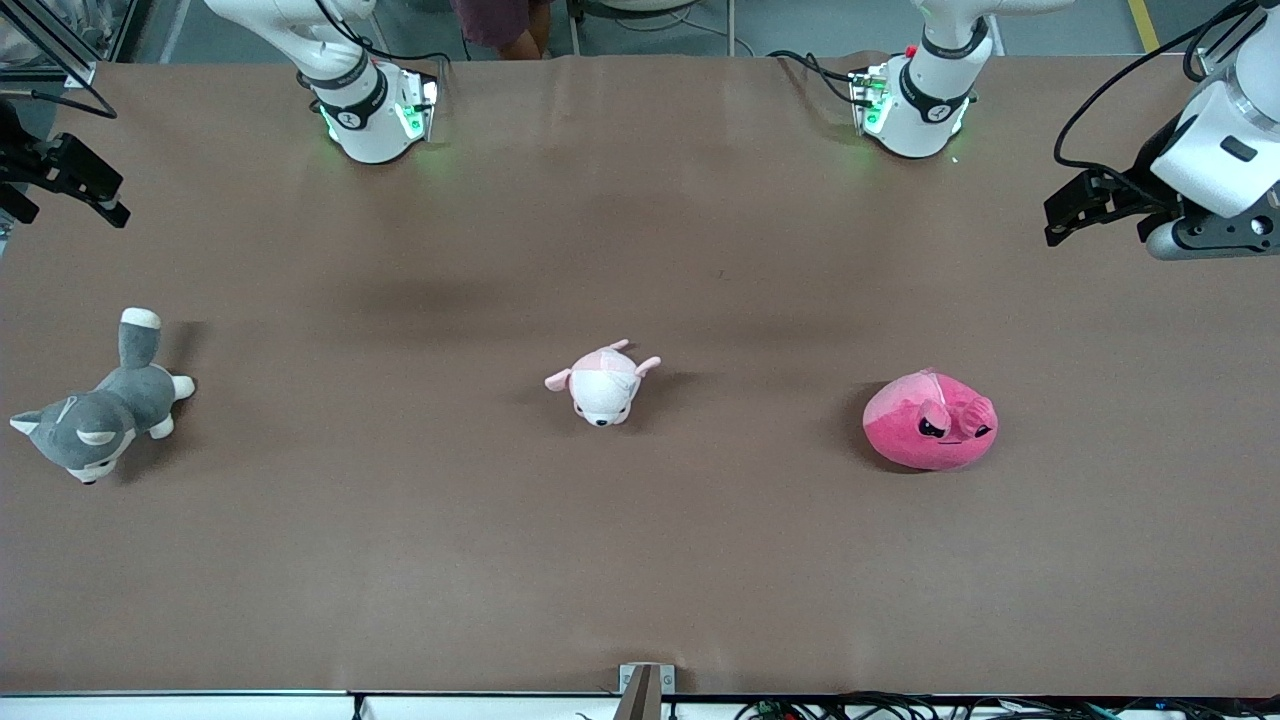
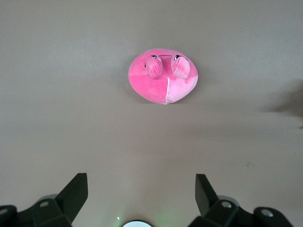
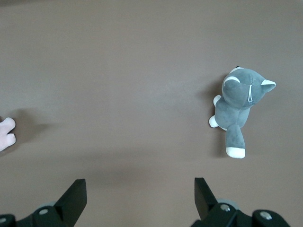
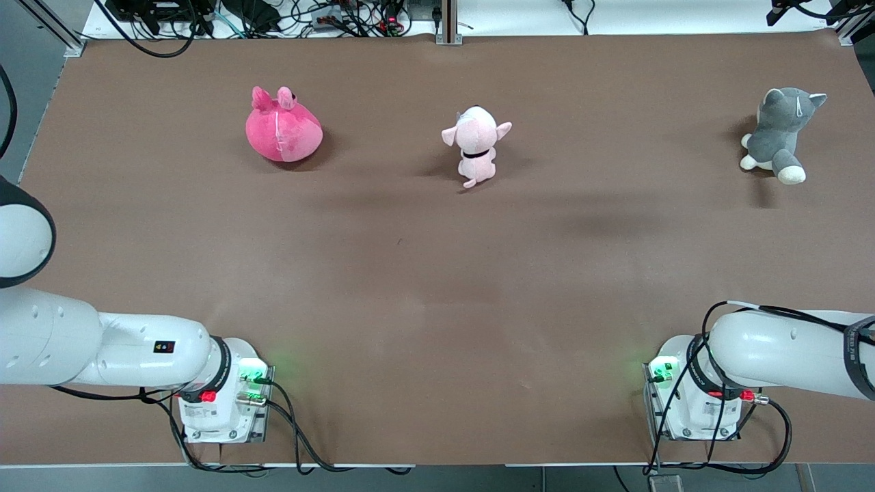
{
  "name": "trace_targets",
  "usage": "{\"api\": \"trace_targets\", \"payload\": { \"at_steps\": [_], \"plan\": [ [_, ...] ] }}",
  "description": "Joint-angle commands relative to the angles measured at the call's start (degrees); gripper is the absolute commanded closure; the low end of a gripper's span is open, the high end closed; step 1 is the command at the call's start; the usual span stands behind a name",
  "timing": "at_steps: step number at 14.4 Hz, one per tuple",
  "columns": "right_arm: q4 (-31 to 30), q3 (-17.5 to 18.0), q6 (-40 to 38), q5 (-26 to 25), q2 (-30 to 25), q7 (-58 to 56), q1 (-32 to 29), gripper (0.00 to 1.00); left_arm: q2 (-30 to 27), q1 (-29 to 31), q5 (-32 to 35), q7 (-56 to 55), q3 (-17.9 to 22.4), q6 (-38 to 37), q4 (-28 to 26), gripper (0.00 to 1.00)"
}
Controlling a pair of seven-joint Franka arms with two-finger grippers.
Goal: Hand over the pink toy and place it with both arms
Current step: 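Reach the left gripper down to the round pink plush toy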
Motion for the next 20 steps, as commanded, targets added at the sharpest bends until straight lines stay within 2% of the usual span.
{"api": "trace_targets", "payload": {
  "at_steps": [1, 6, 14, 18, 20],
  "plan": [
    [-0.88, -0.75, 0.41, 0.24, -0.73, -0.4, 0.5, 0.0, 0.47, -0.3, 1.07, -0.14, -0.13, 0.1, 1.06, 0.0],
    [-0.88, -0.84, 0.85, 0.24, -0.55, 0.04, 0.5, 0.0, 5.55, 0.49, 1.42, 1.0, 0.14, 0.71, 4.31, 0.0],
    [-0.62, -0.84, 0.42, 0.15, -0.03, -0.22, 0.77, 0.0, 17.94, 2.77, 0.54, -0.75, 0.31, 23.64, -2.1, 0.0],
    [-0.44, -0.75, 0.24, -0.28, 0.06, -0.4, 0.94, 0.0, 22.87, 2.86, -0.51, -3.57, 0.23, 29.1, -2.98, 0.0],
    [-0.53, -0.58, 0.41, -0.46, 0.06, -0.05, 1.03, 0.0, 23.93, 3.04, -0.6, -3.57, 0.23, 31.38, -4.56, 0.04]
  ]
}}
